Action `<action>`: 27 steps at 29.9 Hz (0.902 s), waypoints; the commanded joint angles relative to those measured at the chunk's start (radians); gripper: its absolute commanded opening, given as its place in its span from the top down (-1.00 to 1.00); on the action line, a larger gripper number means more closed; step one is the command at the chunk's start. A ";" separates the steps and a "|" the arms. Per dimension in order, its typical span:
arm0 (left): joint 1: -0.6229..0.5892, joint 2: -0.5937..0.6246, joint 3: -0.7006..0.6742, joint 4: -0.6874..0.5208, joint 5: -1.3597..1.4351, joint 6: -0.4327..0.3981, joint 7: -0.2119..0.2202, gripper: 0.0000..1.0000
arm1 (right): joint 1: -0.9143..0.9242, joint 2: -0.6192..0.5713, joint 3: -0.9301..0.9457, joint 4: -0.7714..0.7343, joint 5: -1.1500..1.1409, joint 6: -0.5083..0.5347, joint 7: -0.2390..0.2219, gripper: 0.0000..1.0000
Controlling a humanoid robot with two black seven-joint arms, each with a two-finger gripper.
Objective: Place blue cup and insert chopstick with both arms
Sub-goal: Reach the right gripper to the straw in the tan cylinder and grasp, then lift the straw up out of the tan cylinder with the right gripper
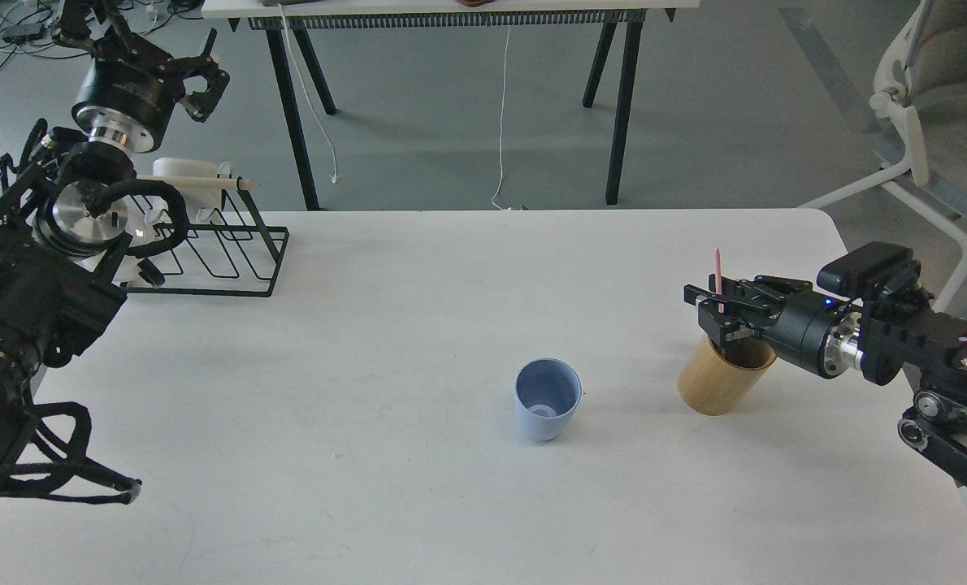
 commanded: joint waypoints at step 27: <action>-0.002 0.006 -0.006 0.000 -0.001 0.000 -0.007 -1.00 | 0.014 -0.172 0.069 0.178 0.004 -0.001 -0.004 0.93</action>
